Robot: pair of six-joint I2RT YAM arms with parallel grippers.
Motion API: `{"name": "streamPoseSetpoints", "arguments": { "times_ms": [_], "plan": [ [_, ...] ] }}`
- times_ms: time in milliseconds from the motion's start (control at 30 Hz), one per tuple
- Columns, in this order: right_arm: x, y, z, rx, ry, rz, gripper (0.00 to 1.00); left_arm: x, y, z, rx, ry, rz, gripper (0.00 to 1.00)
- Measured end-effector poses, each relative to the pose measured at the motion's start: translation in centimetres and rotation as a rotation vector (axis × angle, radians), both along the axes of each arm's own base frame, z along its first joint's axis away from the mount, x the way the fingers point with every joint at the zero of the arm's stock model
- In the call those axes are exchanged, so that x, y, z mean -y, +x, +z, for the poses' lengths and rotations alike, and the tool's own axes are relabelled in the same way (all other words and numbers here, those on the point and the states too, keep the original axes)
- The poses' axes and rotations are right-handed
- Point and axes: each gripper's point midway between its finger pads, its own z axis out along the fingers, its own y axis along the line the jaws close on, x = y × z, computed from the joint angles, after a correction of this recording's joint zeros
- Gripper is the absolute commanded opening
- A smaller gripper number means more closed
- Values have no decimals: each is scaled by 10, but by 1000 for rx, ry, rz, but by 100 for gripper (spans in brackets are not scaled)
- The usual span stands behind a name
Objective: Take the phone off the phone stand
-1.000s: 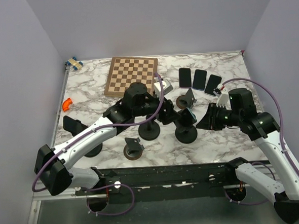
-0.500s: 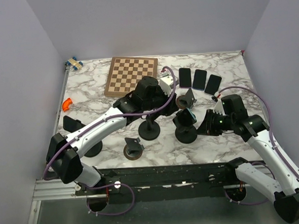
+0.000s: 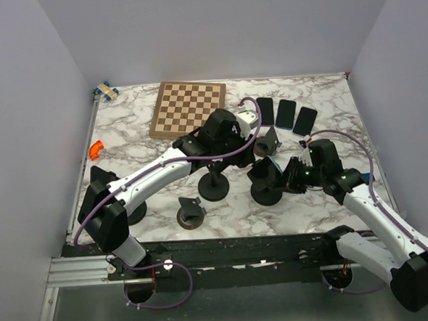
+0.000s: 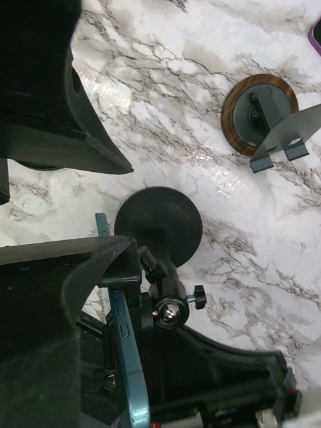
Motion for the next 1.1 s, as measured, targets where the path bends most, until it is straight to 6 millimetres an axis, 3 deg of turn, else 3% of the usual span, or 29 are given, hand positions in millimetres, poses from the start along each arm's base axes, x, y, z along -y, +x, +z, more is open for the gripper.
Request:
{"name": "streamPoseSetpoints", "arguments": {
  "times_ms": [133, 467, 700, 867, 967, 1100],
  "plan": [
    [-3, 6, -19, -49, 11, -30, 17, 2, -4, -1, -4, 5, -8, 50],
    [1, 37, -42, -54, -72, -81, 17, 11, -29, -3, -6, 29, -61, 49],
    [5, 72, -38, 11, -165, -78, 23, -2, -30, 0, 21, 51, -15, 51],
    [28, 89, -21, 61, -309, -136, 44, -16, -25, 13, 71, 50, 45, 56],
    [45, 83, -5, 86, -377, -161, 63, -26, -21, 27, 105, 31, 81, 61],
    [59, 68, 34, 155, -403, -178, 85, -41, -23, 50, 154, -24, 108, 71]
  ]
}}
